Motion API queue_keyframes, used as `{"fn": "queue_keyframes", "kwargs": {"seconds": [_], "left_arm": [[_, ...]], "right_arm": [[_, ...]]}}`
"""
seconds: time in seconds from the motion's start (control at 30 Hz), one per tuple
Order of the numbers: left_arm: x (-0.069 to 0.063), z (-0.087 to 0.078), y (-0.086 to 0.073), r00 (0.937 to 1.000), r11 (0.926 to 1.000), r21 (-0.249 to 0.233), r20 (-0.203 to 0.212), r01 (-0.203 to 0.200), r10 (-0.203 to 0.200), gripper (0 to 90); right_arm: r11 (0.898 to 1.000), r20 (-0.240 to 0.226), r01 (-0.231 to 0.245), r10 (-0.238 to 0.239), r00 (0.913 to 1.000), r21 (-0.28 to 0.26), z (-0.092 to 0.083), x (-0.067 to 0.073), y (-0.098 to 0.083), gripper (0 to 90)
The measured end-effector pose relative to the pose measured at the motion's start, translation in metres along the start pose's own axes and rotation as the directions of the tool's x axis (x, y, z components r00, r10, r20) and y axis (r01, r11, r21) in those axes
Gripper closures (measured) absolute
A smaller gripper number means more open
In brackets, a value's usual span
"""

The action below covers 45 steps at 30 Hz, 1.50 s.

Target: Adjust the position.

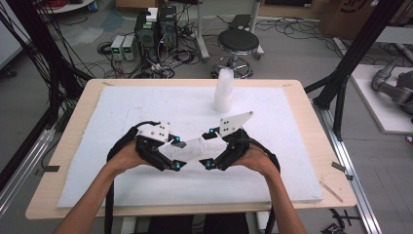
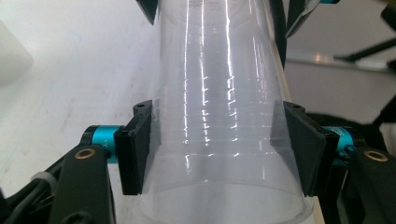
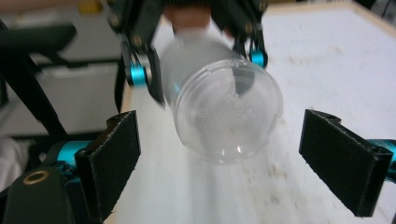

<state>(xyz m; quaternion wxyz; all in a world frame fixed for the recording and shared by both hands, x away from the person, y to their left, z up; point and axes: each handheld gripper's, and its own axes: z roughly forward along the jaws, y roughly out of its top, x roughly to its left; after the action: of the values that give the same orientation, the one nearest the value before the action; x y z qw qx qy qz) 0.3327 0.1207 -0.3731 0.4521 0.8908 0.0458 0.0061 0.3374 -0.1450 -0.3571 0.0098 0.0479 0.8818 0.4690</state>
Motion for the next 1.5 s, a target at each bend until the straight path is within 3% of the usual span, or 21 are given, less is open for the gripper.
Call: {"fn": "queue_keyframes", "kwargs": {"seconds": [0.03, 0.07, 0.1, 0.13, 0.2, 0.3, 0.33, 0.37, 0.4, 0.43, 0.47, 0.57, 0.67, 1.1, 1.33, 1.47, 1.5], "left_arm": [[0.001, 0.0, 0.007, 0.9999, 0.997, 0.076, -0.002, -0.014, 0.014, 33.5], [0.001, 0.0, 0.007, 0.9999, 0.997, 0.076, -0.002, -0.014, 0.014, 33.5], [0.002, 0.0, 0.01, 0.9998, 0.9941, 0.107, 0.002, -0.018, 0.018, 33.5], [0.003, 0.0, 0.016, 0.9997, 0.986, 0.166, 0.018, -0.017, 0.015, 33.6], [0.004, 0.0, 0.021, 0.9995, 0.9728, 0.231, 0.028, -0.017, 0.011, 33.6], [0.005, 0.002, 0.026, 0.9995, 0.9544, 0.298, 0.031, 0.0, -0.01, 33.6], [0.005, 0.002, 0.026, 0.9995, 0.9544, 0.298, 0.031, 0.0, -0.01, 33.6], [0.006, 0.004, 0.028, 0.9992, 0.9409, 0.339, 0.035, 0.003, -0.016, 33.7], [0.006, 0.004, 0.028, 0.9992, 0.9409, 0.339, 0.035, 0.003, -0.016, 33.8], [0.006, 0.006, 0.03, 0.9991, 0.9291, 0.37, 0.038, 0.002, -0.018, 33.9], [0.006, 0.007, 0.031, 0.9991, 0.9239, 0.383, 0.041, -0.005, -0.011, 33.9], [0.005, 0.009, 0.033, 0.9993, 0.9221, 0.387, 0.036, -0.009, -0.006, 33.9], [0.005, 0.011, 0.036, 0.9992, 0.9216, 0.388, 0.041, -0.017, 0.001, 34.0], [0.001, 0.022, 0.044, 0.998, 0.9223, 0.384, 0.06, -0.04, 0.019, 34.1], [0.001, 0.023, 0.045, 0.9976, 0.9249, 0.378, 0.066, -0.045, 0.022, 34.1], [0.001, 0.022, 0.045, 0.9979, 0.9263, 0.375, 0.062, -0.04, 0.018, 34.1], [0.001, 0.022, 0.045, 0.9979, 0.9268, 0.374, 0.063, -0.039, 0.017, 34.1]], "right_arm": [[0.998, 0.005, 0.008, -0.008, 1.0, 0.063, 0.002, 0.0, 0.0, 12.6], [0.998, 0.005, 0.008, -0.008, 1.0, 0.063, 0.002, 0.0, 0.0, 12.6], [0.993, 0.01, 0.013, -0.014, 0.9999, 0.121, 0.004, 0.0, 0.0, 12.6], [0.989, 0.01, 0.018, -0.02, 0.9998, 0.149, 0.004, 0.001, 0.0, 12.6], [0.978, 0.016, 0.03, -0.034, 0.9993, 0.205, 0.006, 0.001, 0.001, 12.6], [0.961, 0.02, 0.041, -0.048, 0.9986, 0.274, 0.007, 0.002, 0.003, 12.6], [0.961, 0.02, 0.041, -0.048, 0.9986, 0.274, 0.007, 0.002, 0.003, 12.6], [0.947, 0.021, 0.045, -0.054, 0.9983, 0.317, 0.008, 0.002, 0.004, 12.6], [0.947, 0.021, 0.045, -0.054, 0.9983, 0.317, 0.008, 0.002, 0.004, 12.6], [0.932, 0.025, 0.051, -0.064, 0.9976, 0.358, 0.009, 0.002, 0.005, 12.6], [0.927, 0.02, 0.055, -0.067, 0.9976, 0.372, 0.01, 0.002, 0.005, 12.6], [0.912, 0.014, 0.06, -0.071, 0.9973, 0.405, 0.012, 0.002, 0.006, 12.6], [0.91, 0.005, 0.068, -0.077, 0.997, 0.409, 0.014, 0.002, 0.007, 12.6], [0.918, -0.012, 0.082, -0.084, 0.9964, 0.389, 0.017, 0.001, 0.012, 14.4], [0.927, -0.032, 0.09, -0.084, 0.996, 0.364, 0.02, 0.001, 0.015, 15.5], [0.928, -0.047, 0.1, -0.089, 0.9949, 0.359, 0.022, 0.001, 0.016, 19.3], [0.927, -0.055, 0.103, -0.089, 0.9945, 0.36, 0.022, 0.001, 0.017, 24.5]]}}
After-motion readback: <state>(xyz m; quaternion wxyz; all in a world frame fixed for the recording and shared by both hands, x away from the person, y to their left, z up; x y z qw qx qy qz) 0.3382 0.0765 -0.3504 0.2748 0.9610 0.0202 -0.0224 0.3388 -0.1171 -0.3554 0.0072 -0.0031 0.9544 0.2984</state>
